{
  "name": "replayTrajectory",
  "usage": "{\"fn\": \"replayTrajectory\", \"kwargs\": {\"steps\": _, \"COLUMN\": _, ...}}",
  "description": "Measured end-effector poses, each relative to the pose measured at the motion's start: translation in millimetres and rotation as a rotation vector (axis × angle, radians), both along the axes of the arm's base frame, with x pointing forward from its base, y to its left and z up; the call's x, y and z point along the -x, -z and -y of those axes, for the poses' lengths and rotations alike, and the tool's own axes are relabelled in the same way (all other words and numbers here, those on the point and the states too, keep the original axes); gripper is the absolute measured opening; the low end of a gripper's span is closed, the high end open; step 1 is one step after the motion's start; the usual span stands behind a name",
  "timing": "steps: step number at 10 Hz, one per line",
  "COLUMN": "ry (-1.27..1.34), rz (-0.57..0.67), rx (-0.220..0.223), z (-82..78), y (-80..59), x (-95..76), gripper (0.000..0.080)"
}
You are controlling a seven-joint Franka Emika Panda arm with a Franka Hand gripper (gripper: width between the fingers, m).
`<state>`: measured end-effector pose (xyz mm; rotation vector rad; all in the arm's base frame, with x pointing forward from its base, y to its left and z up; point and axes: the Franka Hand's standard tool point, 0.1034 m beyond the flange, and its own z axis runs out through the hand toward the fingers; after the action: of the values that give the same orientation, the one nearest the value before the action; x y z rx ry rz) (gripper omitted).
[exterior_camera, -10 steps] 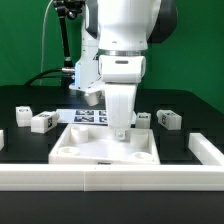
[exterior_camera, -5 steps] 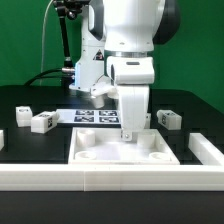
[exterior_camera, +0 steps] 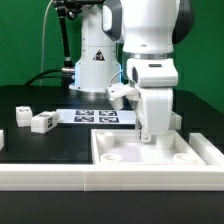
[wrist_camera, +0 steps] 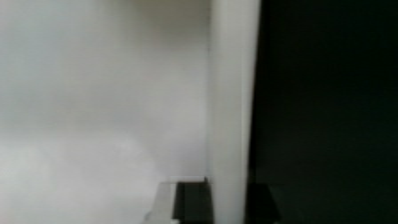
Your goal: Assemble one leg
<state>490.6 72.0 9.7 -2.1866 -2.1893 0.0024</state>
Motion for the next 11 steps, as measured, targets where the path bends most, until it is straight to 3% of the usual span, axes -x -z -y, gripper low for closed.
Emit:
{"fn": "replayTrajectory", "kwargs": {"steps": 2, "ry": 0.014, "rz": -0.009, "rx": 0.001, "z": -14.4, "y": 0.2, "x": -0.5, "gripper": 0.0059}}
{"fn": "replayTrajectory", "kwargs": {"steps": 5, "ry": 0.029, "rz": -0.009, "rx": 0.003, "z": -15.2, "y": 0.5, "x": -0.1, "gripper": 0.0059}}
{"fn": "replayTrajectory", "kwargs": {"steps": 7, "ry": 0.031, "rz": -0.009, "rx": 0.003, "z": -14.7, "y": 0.6, "x": -0.1, "gripper": 0.0351}}
{"fn": "replayTrajectory", "kwargs": {"steps": 8, "ry": 0.031, "rz": -0.009, "rx": 0.003, "z": -14.5, "y": 0.6, "x": -0.1, "gripper": 0.0351}}
{"fn": "replayTrajectory", "kwargs": {"steps": 9, "ry": 0.031, "rz": -0.009, "rx": 0.003, "z": -14.4, "y": 0.6, "x": -0.2, "gripper": 0.0534}}
{"fn": "replayTrajectory", "kwargs": {"steps": 10, "ry": 0.031, "rz": -0.009, "rx": 0.003, "z": -14.3, "y": 0.6, "x": -0.2, "gripper": 0.0613}}
{"fn": "replayTrajectory", "kwargs": {"steps": 11, "ry": 0.032, "rz": -0.009, "rx": 0.003, "z": -14.2, "y": 0.6, "x": -0.2, "gripper": 0.0613}}
